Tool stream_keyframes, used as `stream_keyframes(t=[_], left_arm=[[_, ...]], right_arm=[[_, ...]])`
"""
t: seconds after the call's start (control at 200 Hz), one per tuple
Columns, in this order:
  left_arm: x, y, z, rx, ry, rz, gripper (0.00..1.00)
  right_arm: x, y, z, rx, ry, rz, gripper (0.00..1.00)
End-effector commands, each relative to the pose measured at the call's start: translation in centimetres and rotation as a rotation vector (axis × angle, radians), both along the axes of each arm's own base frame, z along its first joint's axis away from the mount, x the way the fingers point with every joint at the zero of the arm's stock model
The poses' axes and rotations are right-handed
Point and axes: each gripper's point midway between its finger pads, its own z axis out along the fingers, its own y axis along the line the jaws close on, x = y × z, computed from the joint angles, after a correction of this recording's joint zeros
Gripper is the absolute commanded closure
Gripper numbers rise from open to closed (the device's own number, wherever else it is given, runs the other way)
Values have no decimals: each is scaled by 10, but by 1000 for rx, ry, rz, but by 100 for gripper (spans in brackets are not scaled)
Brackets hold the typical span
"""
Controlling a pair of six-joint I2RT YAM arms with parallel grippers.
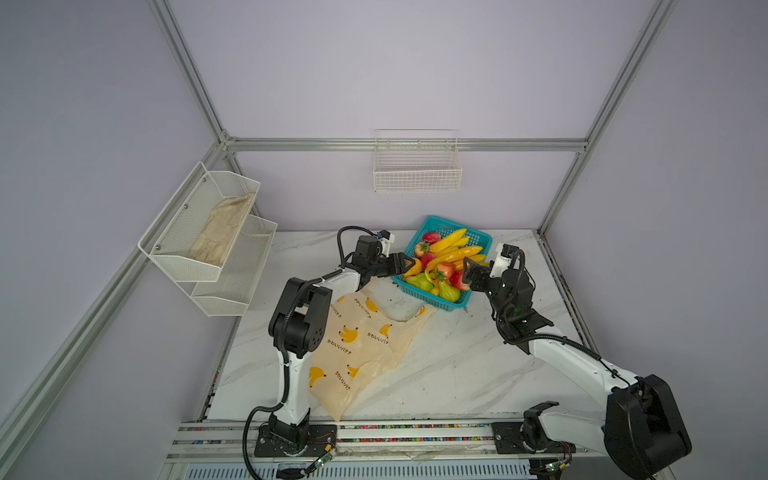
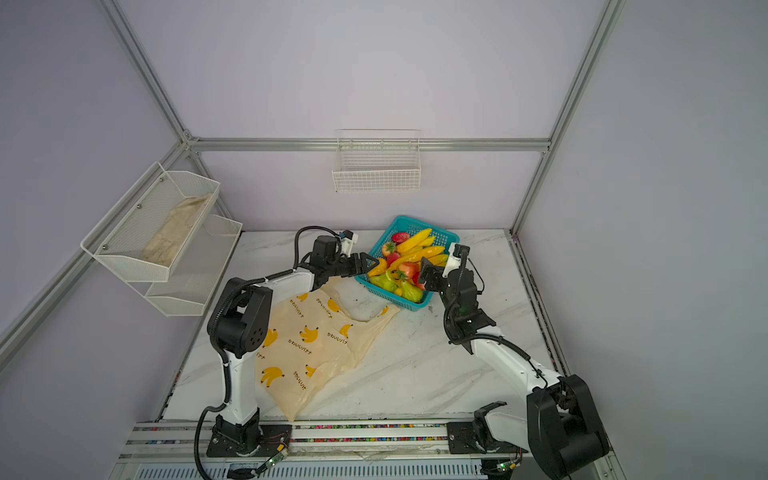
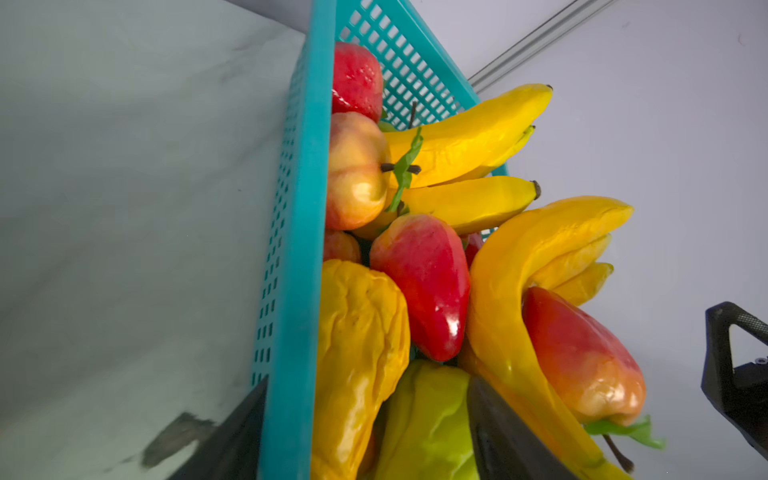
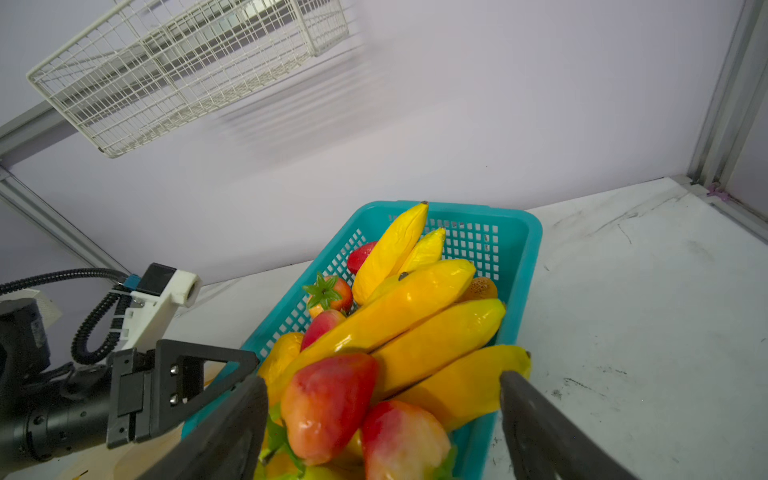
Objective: Place the fake fruits into the plastic bag and tie a complex knot
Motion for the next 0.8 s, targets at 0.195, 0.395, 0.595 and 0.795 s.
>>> stream_keyframes(t=[0.195,0.395,0.595,0.795], left_arm=[[-48,-77,79,-247,-134,-222,23],[-58,-16,84,-84,-181,-132,20],[-71,129,52,497,-135,331,12],[-123,180,19,730,29,447,3]], right_arm=[[-8,-20,53,-117,-62,-78,10],[-14,36,55,-151,-83,222,15],[-15,61,38,-169,-40,306,15],[-4,77,25,-108,-33,354,15]])
